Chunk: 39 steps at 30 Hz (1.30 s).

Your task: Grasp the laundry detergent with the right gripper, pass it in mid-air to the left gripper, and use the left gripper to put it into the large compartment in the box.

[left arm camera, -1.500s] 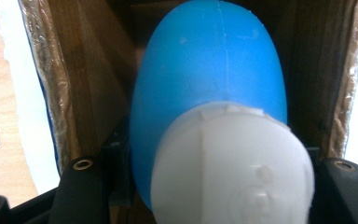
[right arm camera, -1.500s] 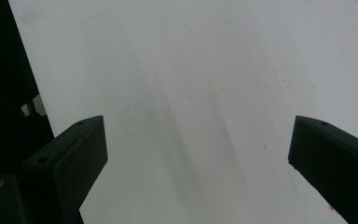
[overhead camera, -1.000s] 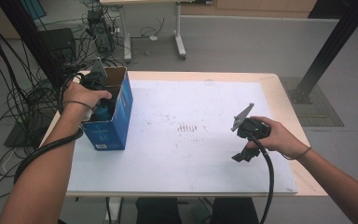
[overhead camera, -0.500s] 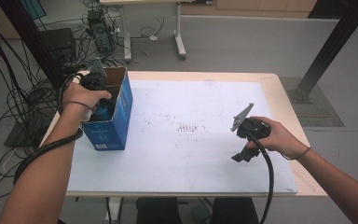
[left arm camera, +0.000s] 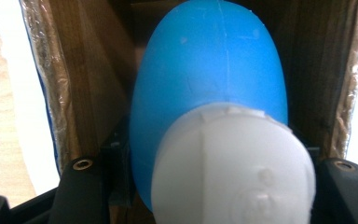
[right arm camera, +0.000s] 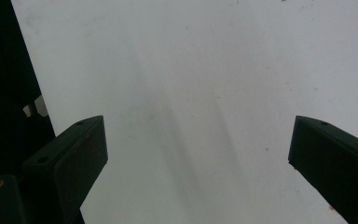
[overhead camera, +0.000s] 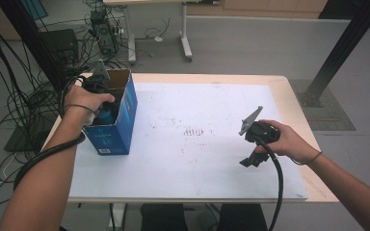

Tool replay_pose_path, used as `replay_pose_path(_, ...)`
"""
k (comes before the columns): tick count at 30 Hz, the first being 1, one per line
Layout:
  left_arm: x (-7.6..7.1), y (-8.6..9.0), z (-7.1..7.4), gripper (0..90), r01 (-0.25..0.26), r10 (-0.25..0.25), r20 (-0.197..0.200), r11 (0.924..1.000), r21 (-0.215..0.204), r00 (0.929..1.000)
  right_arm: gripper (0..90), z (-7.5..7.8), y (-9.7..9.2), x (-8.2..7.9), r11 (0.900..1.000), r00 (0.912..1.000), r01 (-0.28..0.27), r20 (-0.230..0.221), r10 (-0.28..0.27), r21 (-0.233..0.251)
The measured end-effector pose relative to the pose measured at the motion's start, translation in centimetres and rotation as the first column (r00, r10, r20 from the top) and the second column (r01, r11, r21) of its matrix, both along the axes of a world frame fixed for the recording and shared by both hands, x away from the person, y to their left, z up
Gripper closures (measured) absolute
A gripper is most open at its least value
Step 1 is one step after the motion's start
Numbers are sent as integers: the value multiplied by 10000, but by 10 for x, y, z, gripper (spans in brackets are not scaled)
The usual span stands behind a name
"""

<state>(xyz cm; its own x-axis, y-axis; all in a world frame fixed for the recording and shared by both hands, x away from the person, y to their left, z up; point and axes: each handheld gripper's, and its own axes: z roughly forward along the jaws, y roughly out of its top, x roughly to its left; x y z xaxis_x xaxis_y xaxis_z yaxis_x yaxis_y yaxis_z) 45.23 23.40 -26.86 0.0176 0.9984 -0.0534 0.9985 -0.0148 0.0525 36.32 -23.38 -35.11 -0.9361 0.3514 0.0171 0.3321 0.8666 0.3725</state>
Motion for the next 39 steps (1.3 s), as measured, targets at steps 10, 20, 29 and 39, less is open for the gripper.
replay_pose_path(10,0,0,0,377,4,-4,-25,10000,30,10000,46,-1,2,1,10000,10000,-56,-31,56,19)
replay_pose_path(20,-1,-1,0,373,-72,72,-49,10000,-1,10000,48,-1,2,1,10000,10000,-45,-26,45,26)
replay_pose_path(29,-1,-2,2,338,-56,56,-18,9999,119,10000,48,-1,1,0,10000,10000,-31,-22,31,92)
replay_pose_path(39,-5,-4,26,330,26,-27,196,10000,52,9998,49,0,0,0,10000,10000,-31,40,30,95)
